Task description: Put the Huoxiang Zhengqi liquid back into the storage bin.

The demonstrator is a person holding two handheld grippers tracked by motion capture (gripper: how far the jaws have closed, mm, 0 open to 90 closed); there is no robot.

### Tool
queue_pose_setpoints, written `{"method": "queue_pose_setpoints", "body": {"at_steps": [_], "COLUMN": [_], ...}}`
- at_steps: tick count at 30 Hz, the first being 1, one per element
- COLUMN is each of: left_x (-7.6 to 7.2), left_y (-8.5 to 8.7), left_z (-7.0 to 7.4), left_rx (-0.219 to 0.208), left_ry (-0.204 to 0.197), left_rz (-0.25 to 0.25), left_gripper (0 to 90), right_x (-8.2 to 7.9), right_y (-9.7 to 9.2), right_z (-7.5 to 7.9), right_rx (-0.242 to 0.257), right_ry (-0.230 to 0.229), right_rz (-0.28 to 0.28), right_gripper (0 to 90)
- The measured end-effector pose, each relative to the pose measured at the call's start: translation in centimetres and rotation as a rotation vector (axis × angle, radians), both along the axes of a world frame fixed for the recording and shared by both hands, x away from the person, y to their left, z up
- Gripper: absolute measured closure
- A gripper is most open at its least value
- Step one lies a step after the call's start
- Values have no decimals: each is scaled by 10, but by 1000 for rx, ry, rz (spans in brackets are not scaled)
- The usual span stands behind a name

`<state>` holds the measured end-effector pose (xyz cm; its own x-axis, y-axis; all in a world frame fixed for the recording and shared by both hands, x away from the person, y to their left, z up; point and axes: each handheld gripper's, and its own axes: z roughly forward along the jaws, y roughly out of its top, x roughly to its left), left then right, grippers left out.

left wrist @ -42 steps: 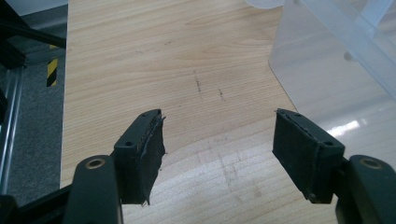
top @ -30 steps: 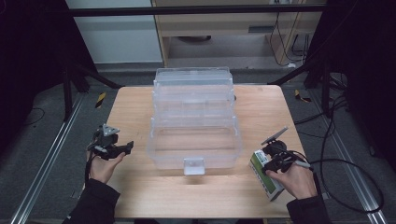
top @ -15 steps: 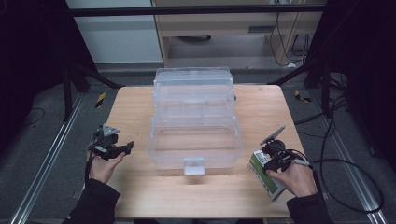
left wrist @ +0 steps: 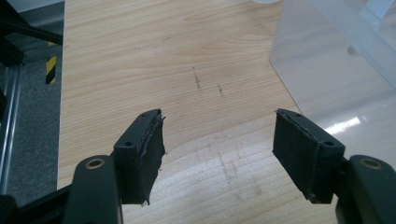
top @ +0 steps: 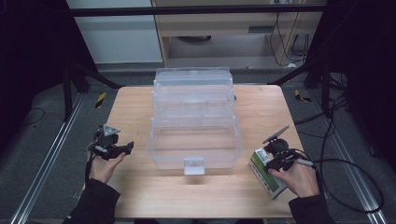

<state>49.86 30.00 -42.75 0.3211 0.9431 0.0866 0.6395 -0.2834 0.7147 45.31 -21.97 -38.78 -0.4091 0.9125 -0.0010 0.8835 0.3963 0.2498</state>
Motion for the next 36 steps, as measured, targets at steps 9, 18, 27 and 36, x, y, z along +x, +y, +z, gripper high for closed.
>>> {"method": "queue_pose_setpoints", "body": {"at_steps": [9,18,27,36], "left_x": [0,0,0,0], "left_y": [0,0,0,0], "left_z": [0,0,0,-1], "left_rx": [1,1,1,2], "left_ry": [0,0,2,5], "left_rz": [0,0,-1,-1], "left_gripper": [327,326,326,325], "right_x": [0,2,5,8], "right_y": [-5,-6,-6,-5], "right_z": [16,35,54,72], "right_rx": [21,32,32,43], "right_ry": [-53,-102,-146,-189], "right_rz": [-16,-13,-23,-25], "right_gripper": [638,638,639,639]}}
